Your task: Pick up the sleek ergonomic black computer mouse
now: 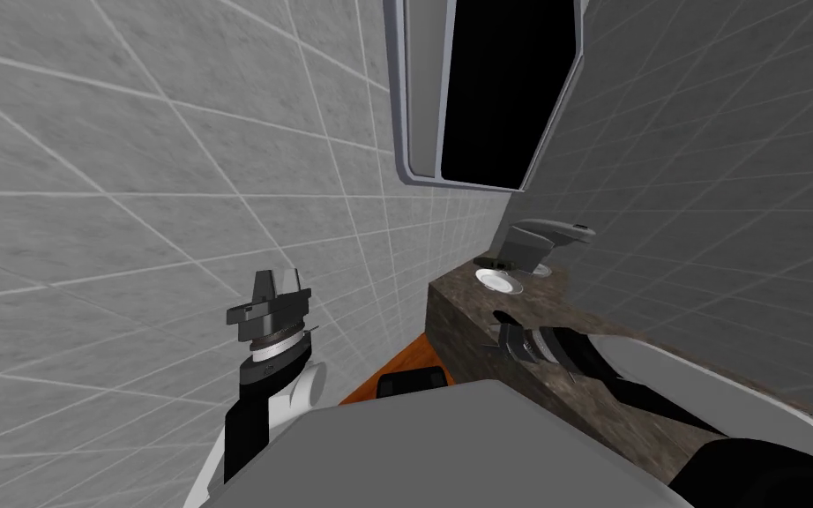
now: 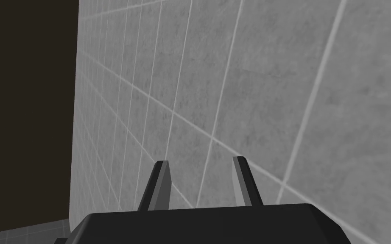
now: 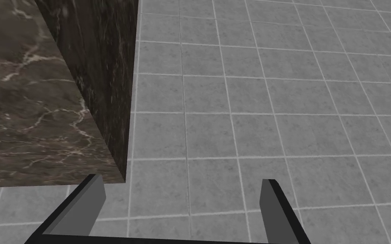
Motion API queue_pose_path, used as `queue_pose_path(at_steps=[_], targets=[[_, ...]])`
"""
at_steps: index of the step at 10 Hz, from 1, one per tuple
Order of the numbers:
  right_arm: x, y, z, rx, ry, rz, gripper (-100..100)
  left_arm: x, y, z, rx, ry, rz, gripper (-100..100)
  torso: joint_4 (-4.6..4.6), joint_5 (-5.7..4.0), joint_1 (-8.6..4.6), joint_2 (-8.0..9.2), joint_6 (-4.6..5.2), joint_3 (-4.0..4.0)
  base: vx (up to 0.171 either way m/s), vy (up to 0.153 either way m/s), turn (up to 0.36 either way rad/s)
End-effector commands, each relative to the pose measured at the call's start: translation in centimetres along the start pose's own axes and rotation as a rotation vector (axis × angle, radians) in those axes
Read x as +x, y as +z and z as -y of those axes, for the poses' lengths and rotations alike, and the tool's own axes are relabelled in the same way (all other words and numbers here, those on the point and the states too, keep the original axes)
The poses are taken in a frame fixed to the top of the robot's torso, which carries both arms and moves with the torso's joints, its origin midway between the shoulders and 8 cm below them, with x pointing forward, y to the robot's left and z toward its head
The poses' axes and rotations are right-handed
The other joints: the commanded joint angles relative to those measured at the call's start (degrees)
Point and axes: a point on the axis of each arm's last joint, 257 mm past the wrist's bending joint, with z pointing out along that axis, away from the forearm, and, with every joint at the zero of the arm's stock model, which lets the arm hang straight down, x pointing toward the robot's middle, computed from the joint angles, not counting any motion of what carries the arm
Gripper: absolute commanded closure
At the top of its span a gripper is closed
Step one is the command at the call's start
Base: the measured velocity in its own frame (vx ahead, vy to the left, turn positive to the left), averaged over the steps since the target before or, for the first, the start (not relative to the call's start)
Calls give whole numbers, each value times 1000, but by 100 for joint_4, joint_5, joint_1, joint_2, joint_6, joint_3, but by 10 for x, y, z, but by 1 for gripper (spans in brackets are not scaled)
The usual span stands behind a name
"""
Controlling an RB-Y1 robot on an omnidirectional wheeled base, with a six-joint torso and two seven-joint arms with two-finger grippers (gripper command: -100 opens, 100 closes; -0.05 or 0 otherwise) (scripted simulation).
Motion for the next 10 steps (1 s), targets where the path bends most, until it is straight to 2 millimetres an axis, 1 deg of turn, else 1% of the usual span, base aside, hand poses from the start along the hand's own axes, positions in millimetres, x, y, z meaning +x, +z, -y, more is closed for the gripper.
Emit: queue_pose_path(at_steps=[1, 2, 3, 4, 5, 6, 7, 9, 10], targets=[[7, -5, 11, 32, -19, -37, -100, 0, 0, 0, 0, 0, 0, 0, 0, 0, 0, 0, 0, 0, 27, -39, 125], [17, -12, 23, 67, -24, -84, -100, 0, 0, 0, 0, 0, 0, 0, 0, -1, 1, 1, 5, 0, 37, -39, 235], [19, -12, 26, 76, -34, -92, -100, 0, 0, 0, 0, 0, 0, 0, 0, 0, 0, -2, 1, -1, 31, -43, 127], [28, -19, 37, 107, -32, -135, -100, 0, 0, 0, 0, 0, 0, 0, 0, -1, 1, -1, 5, -1, 33, -45, 200], [30, -20, 40, 119, -44, -144, -100, 0, 0, 0, 0, 0, 0, 0, 0, -1, -1, -2, 2, -1, 27, -43, 142], [40, -27, 50, 149, -39, -185, -100, 0, 0, 0, 0, 0, 0, 0, 0, -1, 0, -1, 5, -1, 31, -49, 226], [42, -28, 53, 159, -49, -193, -100, 0, 0, 0, 0, 0, 0, 0, 0, -1, -2, -2, 2, -1, 25, -49, 104], [66, -42, 70, 216, -31, -275, -100, 0, 0, 0, 0, 0, 0, 0, 0, -1, 0, -3, 3, -1, 38, -58, 206], [68, -43, 74, 228, -44, -284, -100, 0, 0, 0, 0, 0, 0, 0, -1, -3, -9, -6, 3, -4, 39, -68, 136]])
